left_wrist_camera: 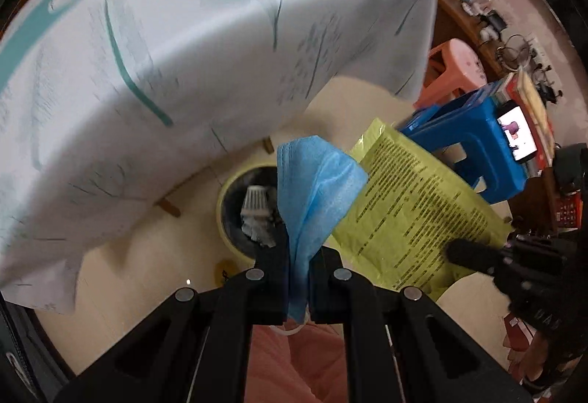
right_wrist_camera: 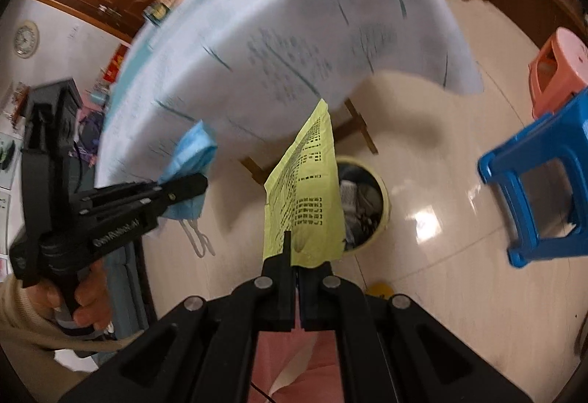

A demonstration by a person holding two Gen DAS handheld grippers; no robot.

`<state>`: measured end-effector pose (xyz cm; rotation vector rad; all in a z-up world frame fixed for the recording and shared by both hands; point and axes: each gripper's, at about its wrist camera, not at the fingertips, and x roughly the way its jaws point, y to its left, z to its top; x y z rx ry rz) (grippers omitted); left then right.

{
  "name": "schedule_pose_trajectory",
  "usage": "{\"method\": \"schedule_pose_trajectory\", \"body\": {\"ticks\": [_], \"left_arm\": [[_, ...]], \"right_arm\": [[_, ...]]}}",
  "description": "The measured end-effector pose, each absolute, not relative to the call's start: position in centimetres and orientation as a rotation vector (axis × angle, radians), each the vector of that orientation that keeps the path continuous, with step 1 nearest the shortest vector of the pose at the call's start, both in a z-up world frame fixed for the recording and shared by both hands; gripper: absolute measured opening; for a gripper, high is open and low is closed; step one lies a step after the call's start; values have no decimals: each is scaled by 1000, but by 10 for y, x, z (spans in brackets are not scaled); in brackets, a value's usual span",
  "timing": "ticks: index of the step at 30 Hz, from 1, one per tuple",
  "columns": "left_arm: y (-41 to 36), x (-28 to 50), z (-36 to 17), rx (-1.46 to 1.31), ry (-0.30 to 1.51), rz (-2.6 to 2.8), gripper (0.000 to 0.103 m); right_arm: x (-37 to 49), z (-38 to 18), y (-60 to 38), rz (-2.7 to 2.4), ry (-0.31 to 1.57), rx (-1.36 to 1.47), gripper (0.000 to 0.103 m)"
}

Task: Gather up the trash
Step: 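Carry the blue mask and yellow packet in both tools over the black bin, then open both tools to drop the mask and packet into the bin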

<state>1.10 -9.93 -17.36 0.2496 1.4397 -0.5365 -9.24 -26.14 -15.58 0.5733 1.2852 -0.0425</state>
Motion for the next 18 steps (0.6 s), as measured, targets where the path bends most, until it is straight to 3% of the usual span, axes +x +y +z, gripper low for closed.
{"method": "schedule_pose_trajectory", "body": {"ticks": [10,16,18], "left_arm": [[-109,22,-308,322,1496,-511,7],[-108,27,-384,342,1502,-504,22],[-105,27,-406,351,1497,-499,39]], "right_arm": [[-71,-300,-258,-91,1451,597,0],[-49,-397,-257,-111,1518,600,3],[-44,-420,-258,-126,1529,628,4]]}}
